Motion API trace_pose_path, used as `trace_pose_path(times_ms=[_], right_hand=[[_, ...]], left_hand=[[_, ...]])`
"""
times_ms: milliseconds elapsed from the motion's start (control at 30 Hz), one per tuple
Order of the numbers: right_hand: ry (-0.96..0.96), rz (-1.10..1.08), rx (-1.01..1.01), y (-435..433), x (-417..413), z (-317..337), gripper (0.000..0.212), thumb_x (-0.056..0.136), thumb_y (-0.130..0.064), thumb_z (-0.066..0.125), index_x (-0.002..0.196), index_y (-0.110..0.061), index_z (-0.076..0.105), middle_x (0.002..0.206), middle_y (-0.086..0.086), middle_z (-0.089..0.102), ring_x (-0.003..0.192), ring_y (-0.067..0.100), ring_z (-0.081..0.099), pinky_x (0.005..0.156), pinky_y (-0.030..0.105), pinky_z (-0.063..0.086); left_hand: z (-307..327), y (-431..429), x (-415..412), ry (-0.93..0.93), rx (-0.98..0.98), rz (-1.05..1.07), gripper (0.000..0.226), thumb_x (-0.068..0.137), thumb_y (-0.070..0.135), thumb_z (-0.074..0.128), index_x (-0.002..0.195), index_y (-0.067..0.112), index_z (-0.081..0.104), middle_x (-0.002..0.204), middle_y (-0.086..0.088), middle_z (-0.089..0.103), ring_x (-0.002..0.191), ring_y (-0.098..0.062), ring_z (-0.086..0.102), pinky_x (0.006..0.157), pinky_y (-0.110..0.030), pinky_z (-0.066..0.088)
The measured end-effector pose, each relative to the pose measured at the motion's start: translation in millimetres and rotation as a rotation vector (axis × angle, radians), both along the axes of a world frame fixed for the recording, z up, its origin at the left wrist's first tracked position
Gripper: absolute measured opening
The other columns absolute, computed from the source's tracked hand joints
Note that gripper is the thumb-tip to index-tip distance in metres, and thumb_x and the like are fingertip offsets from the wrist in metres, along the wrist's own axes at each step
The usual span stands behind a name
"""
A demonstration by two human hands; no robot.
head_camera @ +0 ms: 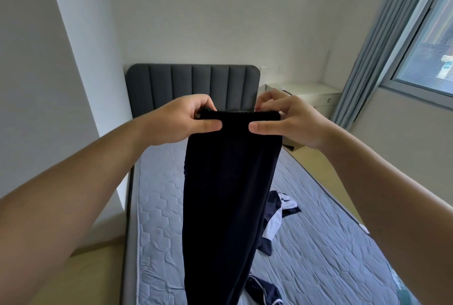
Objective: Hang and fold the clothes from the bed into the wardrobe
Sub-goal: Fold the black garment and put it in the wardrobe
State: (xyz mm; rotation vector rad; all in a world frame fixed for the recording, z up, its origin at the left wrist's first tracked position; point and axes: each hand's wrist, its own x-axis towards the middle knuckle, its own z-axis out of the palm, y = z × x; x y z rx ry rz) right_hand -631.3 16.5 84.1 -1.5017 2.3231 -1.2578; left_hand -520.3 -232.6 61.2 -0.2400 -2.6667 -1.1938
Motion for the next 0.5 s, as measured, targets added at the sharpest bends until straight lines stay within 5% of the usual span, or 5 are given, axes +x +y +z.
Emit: trace_pose_path(times_ms=[100, 233, 367, 500], right_hand=[[-0.089, 0.006, 0.188, -4.6, -7.6, 8.2, 0.077, 0.063, -0.065, 0.081, 0.102, 0.0, 0.068, 0.107, 0.022, 0.066, 0.099, 0.041, 0.064, 0.095, 0.058, 0.051], [-0.188, 0.09, 0.299, -10.2, -18.4, 14.2, 0.036, 0.078, -0.031, 0.081, 0.099, -0.005, 0.068, 0.086, 0.005, 0.071, 0.083, 0.018, 0.071, 0.076, 0.031, 0.058], [-0.422, 0.265, 0.296, -14.9, -25.2, 16.6, 0.03, 0.076, -0.003, 0.073, 0.104, 0.004, 0.064, 0.096, 0.016, 0.072, 0.092, 0.032, 0.072, 0.081, 0.04, 0.06], [-0.677, 0.554, 0.384, -27.0, -31.4, 20.2, 0.031, 0.073, 0.006, 0.067, 0.104, 0.006, 0.063, 0.097, 0.019, 0.072, 0.088, 0.034, 0.071, 0.079, 0.043, 0.06]], left_hand=[[0.3, -7.4, 2.3, -0.005, 0.022, 0.036, 0.037, 0.076, 0.066, 0.071, 0.103, 0.043, 0.058, 0.093, 0.007, 0.068, 0.089, -0.021, 0.067, 0.084, -0.037, 0.058], [6.8, -9.8, 10.3, -0.128, 0.181, 0.012, 0.052, 0.073, 0.056, 0.08, 0.117, 0.033, 0.066, 0.109, 0.0, 0.073, 0.105, -0.022, 0.07, 0.1, -0.048, 0.052], [16.4, -8.7, 24.4, -0.222, 0.232, -0.067, 0.037, 0.075, 0.048, 0.083, 0.095, 0.018, 0.076, 0.097, -0.007, 0.075, 0.097, -0.024, 0.072, 0.087, -0.036, 0.056], [21.9, -11.1, 32.1, -0.369, 0.381, -0.212, 0.052, 0.081, 0.035, 0.075, 0.1, -0.01, 0.056, 0.093, -0.015, 0.061, 0.086, -0.029, 0.065, 0.076, -0.031, 0.057]])
